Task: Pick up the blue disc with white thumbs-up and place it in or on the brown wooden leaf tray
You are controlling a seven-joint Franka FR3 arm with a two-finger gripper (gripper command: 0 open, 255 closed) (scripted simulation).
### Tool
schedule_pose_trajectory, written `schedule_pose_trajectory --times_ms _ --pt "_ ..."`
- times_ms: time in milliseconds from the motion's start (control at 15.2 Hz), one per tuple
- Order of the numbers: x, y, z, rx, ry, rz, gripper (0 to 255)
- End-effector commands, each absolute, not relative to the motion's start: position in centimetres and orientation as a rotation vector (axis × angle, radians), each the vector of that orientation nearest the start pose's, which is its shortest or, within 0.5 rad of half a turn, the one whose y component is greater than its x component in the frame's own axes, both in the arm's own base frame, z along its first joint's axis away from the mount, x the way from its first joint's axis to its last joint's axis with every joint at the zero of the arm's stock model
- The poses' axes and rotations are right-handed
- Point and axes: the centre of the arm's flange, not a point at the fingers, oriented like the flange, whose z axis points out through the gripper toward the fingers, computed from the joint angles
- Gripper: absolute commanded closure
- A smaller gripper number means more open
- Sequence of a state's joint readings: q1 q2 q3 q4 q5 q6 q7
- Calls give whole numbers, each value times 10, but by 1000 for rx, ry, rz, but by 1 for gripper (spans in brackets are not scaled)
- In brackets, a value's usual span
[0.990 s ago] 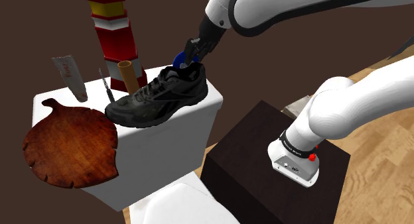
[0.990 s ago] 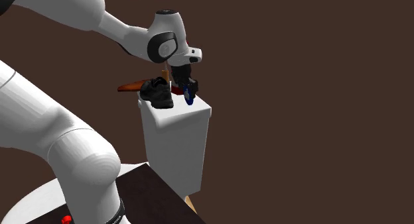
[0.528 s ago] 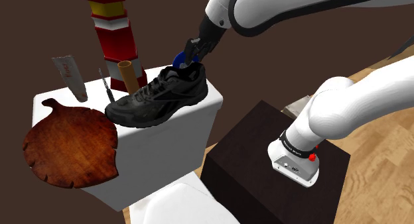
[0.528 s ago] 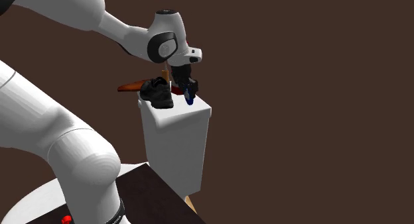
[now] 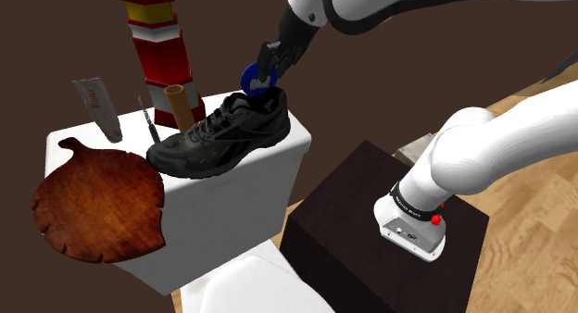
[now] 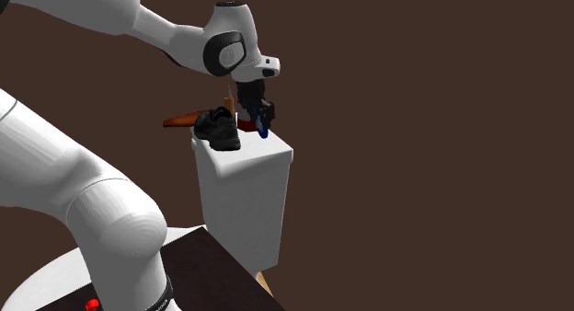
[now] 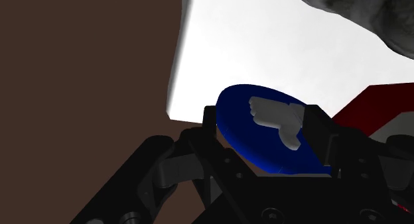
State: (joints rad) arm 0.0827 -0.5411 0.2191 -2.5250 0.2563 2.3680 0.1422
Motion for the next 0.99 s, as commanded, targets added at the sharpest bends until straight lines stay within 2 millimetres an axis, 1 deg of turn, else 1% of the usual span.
schedule_pose_trajectory --times_ms 0,792,858,924 --pt "395 132 507 -2921 -1 -517 255" --pt "395 132 571 -2921 -1 -517 255" --pt "395 132 573 -2921 -1 -517 255" --pt "394 145 574 -2921 -1 -517 255"
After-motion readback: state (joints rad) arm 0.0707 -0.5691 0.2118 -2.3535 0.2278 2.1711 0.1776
